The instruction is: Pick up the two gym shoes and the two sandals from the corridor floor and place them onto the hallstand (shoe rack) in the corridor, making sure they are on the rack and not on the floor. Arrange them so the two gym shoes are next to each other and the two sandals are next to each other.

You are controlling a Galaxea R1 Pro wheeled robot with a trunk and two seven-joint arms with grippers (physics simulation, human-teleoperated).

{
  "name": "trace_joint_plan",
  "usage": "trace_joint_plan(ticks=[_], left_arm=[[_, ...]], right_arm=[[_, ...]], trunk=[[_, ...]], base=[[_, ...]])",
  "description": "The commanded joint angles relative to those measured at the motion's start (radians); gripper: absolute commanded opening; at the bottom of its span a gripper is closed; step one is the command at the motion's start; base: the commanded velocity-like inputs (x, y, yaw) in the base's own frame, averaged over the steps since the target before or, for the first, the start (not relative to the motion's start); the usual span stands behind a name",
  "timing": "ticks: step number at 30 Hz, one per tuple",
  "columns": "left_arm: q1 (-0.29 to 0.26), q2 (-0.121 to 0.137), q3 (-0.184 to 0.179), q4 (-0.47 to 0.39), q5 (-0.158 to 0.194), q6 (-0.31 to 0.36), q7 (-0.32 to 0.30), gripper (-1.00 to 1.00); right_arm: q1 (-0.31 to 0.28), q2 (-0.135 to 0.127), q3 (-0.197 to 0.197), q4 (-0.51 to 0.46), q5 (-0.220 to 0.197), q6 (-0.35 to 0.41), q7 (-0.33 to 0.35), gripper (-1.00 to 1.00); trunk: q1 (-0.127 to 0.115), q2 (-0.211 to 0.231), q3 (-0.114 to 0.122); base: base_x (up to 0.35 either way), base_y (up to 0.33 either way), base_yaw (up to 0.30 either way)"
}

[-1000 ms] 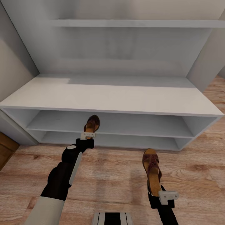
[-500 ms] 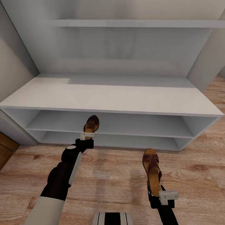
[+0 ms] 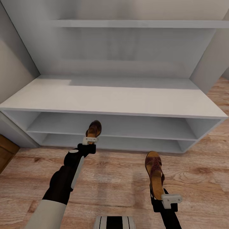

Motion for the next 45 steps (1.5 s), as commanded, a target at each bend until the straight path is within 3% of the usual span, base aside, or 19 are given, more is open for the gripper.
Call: trace_joint_plan(ticks=[1, 45], left_arm=[[0.0, 0.0, 0.0, 0.005, -0.004, 0.0, -0.002, -1.0], [-0.001, 0.0, -0.004, 0.031, -0.003, 0.003, -0.009, -1.0]], right_arm=[[0.0, 0.0, 0.0, 0.0, -0.001, 0.0, 0.002, -1.0], [0.0, 0.0, 0.0, 0.0, 0.0, 0.0, 0.002, -1.0]], trunk=[[0.0, 0.0, 0.0], [0.0, 0.0, 0.0]], base=[[0.0, 0.0, 0.0], [0.0, 0.0, 0.0]])
